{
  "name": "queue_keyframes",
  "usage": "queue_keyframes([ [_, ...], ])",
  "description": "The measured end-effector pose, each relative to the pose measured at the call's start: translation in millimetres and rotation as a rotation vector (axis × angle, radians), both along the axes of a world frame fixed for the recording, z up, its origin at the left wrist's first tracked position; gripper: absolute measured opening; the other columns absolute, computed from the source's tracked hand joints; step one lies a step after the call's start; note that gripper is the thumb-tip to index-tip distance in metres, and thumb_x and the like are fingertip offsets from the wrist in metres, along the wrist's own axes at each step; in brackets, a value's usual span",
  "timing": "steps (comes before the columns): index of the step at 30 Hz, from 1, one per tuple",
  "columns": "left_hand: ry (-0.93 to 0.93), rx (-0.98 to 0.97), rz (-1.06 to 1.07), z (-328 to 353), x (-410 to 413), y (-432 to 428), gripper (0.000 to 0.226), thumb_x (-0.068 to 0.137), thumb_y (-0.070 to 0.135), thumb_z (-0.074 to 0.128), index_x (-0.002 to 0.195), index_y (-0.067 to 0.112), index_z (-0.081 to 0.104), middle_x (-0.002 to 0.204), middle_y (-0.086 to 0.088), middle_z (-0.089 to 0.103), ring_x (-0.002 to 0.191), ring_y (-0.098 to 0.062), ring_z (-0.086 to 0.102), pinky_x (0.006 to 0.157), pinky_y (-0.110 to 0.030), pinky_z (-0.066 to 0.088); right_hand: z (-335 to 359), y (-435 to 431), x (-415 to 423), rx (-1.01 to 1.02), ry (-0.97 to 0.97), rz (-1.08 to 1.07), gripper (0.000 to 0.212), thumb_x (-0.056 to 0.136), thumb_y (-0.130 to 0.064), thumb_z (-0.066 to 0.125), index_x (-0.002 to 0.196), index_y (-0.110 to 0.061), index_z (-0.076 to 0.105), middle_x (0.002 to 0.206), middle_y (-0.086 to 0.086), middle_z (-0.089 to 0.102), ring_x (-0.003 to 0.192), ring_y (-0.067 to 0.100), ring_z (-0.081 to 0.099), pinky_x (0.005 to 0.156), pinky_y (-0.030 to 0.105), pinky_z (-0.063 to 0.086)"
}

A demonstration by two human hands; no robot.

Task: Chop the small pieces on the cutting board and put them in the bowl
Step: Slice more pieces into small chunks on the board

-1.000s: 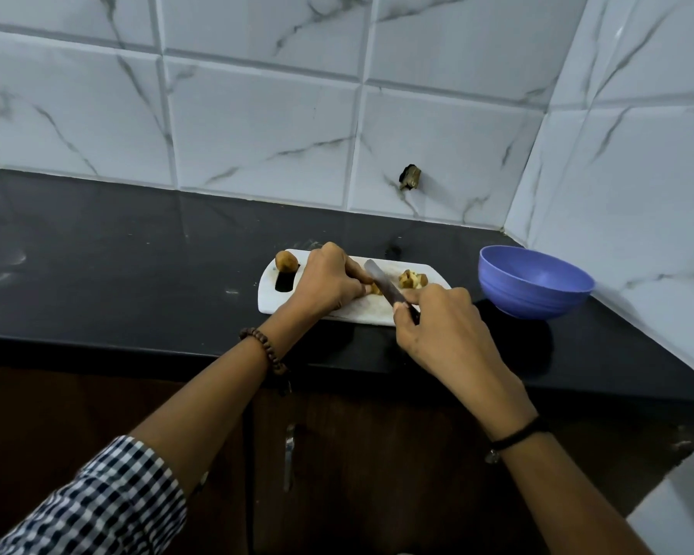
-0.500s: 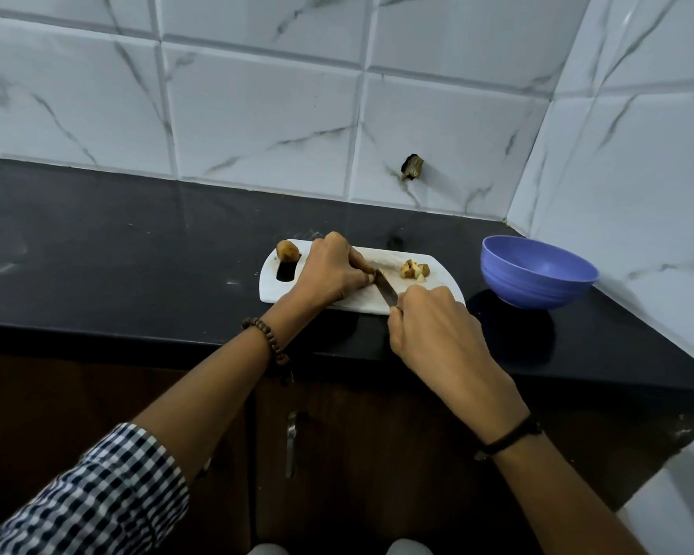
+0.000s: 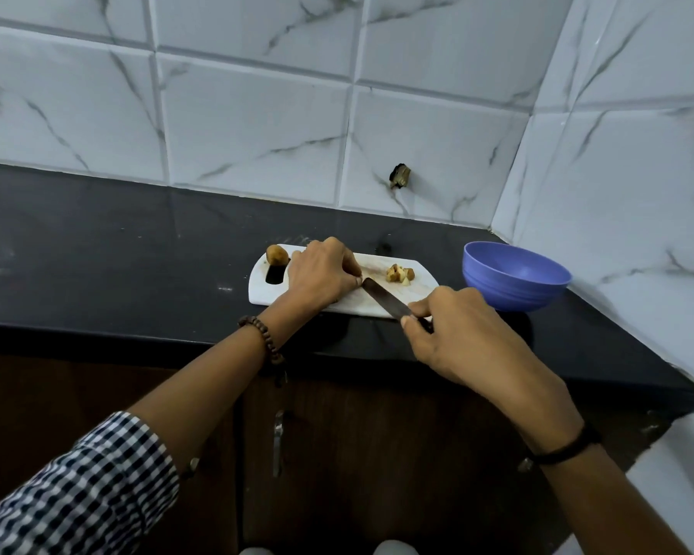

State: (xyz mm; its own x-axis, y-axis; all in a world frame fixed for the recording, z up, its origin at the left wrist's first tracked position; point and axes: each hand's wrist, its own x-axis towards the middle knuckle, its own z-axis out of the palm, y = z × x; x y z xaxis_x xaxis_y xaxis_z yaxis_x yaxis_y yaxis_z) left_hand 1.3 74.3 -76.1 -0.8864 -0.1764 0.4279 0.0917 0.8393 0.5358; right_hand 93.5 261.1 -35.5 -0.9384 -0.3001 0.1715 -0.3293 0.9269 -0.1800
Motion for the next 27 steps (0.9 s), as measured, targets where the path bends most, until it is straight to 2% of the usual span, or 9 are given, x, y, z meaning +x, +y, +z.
queue_keyframes([
  [3,0.004,0.018,-0.007,-3,1,-3,0.01,0.077,0.029,0.077,0.086,0.025,0.077,0.086,0.007,0.074,0.093,-0.017,0.066,0.092,-0.047,0.049,2,8,0,-0.034,0.009,-0.005,0.034,0.097,-0.041,0.053,0.125,-0.024,0.063,0.105,0.005,0.06,0.077,0.017,0.06,0.063,0.03,0.048],
  [6,0.048,0.066,-0.028,-10,3,-12,0.018,0.078,0.026,0.075,0.096,0.024,0.074,0.085,0.009,0.073,0.097,-0.014,0.065,0.095,-0.041,0.046,0,12,0,-0.078,0.04,-0.002,0.034,0.098,-0.039,0.054,0.126,-0.024,0.065,0.095,0.003,0.06,0.072,0.014,0.06,0.059,0.028,0.048],
  [9,0.101,0.049,0.004,-12,9,-22,0.022,0.081,0.02,0.071,0.102,0.023,0.073,0.086,0.01,0.073,0.099,-0.01,0.064,0.098,-0.034,0.037,-1,13,-1,-0.129,0.068,-0.01,0.038,0.098,-0.038,0.055,0.132,-0.023,0.061,0.093,0.001,0.061,0.073,0.011,0.059,0.066,0.028,0.054],
  [12,0.112,0.053,0.032,-7,15,-34,0.023,0.081,0.015,0.072,0.103,0.022,0.073,0.088,0.009,0.074,0.098,-0.011,0.065,0.101,-0.041,0.045,-6,7,-2,-0.179,0.11,0.016,0.041,0.098,-0.04,0.054,0.135,-0.025,0.059,0.091,-0.001,0.058,0.076,0.011,0.059,0.069,0.031,0.056],
  [15,0.078,0.059,0.06,-3,17,-43,0.024,0.08,0.013,0.073,0.103,0.023,0.074,0.092,0.01,0.074,0.095,-0.01,0.067,0.095,-0.043,0.051,-13,-4,-5,-0.182,0.14,0.054,0.039,0.098,-0.041,0.052,0.134,-0.027,0.059,0.078,-0.006,0.045,0.065,0.006,0.048,0.051,0.022,0.041],
  [19,0.05,0.044,0.106,-3,20,-51,0.028,0.081,0.013,0.072,0.107,0.024,0.072,0.096,0.008,0.074,0.095,-0.012,0.067,0.09,-0.042,0.054,-20,-15,-10,-0.159,0.093,0.087,0.034,0.099,-0.041,0.051,0.129,-0.028,0.062,0.085,-0.003,0.048,0.064,0.005,0.045,0.047,0.019,0.031],
  [22,0.033,0.08,0.155,-1,23,-62,0.024,0.085,0.013,0.068,0.107,0.023,0.072,0.096,0.007,0.073,0.093,-0.013,0.068,0.085,-0.039,0.056,-22,-12,-16,-0.116,0.102,0.055,0.033,0.099,-0.042,0.049,0.127,-0.028,0.062,0.09,-0.002,0.05,0.07,0.011,0.049,0.052,0.025,0.036],
  [25,0.034,0.117,0.184,1,24,-72,0.023,0.084,0.012,0.066,0.102,0.023,0.072,0.087,0.01,0.072,0.079,-0.011,0.07,0.081,-0.04,0.059,-21,-1,-24,-0.089,0.124,-0.015,0.033,0.098,-0.041,0.05,0.125,-0.026,0.063,0.096,0.002,0.052,0.084,0.02,0.058,0.065,0.032,0.045],
  [27,0.021,0.119,0.186,1,24,-74,0.022,0.083,0.012,0.067,0.102,0.022,0.073,0.083,0.012,0.071,0.074,-0.007,0.07,0.081,-0.039,0.059,-22,7,-31,-0.089,0.129,-0.051,0.033,0.098,-0.04,0.051,0.124,-0.023,0.062,0.1,0.003,0.056,0.084,0.021,0.061,0.064,0.033,0.047],
])
